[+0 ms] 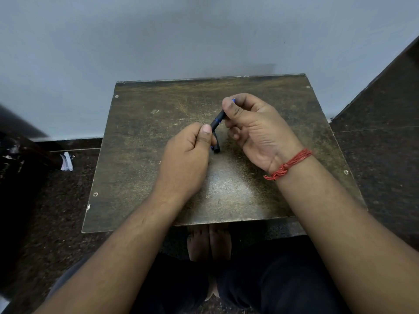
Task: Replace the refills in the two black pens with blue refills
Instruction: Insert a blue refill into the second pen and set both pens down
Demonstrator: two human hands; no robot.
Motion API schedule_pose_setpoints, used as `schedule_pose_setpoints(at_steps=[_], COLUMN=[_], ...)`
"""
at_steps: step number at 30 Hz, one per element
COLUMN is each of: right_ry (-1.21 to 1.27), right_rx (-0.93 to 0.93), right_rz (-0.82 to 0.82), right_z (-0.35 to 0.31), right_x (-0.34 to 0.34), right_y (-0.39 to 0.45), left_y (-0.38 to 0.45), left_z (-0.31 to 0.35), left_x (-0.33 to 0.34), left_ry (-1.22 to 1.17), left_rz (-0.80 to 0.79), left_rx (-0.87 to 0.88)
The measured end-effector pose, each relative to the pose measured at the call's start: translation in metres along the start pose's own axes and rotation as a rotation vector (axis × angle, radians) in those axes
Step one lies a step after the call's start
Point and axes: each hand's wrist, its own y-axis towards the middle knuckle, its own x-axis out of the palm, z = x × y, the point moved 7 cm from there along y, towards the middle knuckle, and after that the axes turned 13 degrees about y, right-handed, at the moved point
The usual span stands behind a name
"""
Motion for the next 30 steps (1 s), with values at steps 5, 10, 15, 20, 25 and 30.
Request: schedule_pose_setpoints(at_steps=[5,10,15,20,25,30], right_ry=[-0.029,0.01,0.038,0.03,0.086,0.086], right_rx=[-0.02,0.022,0.034,0.034,0.022,0.015], right_rz=[0.02,-0.107,-0.081,-0.018,-0.091,-0.103], right_z=[0.0008,-0.0035,0.0001,0.0052,-0.0002,-0.0019], right_x=[-0.0015,0.0032,0.0038,0.0022,0.0039,0.0058], right_y=[-0.0005,-0.0032,-0.0019,-0.0016,-0.0014,-0.0021], left_y=[0.0005,0.001,0.0007,0.0003,0.0016,0.0003], left_z=[-0.0003,-0.0034,-0.0013,-0.0002,-0.0043,-0.0023], left_x=[0.0031,0.0012,0.0016,0.0027,0.0007,0.0012], left_ry=[-0.017,-0.039,-0.027,-0.016,-0.06,-0.023], left_rz=[-0.016,-0.006,-0.006,-0.014,-0.008,-0.012], left_rx=[-0.01,-0.029,0.0,0.001,-0.03,0.0])
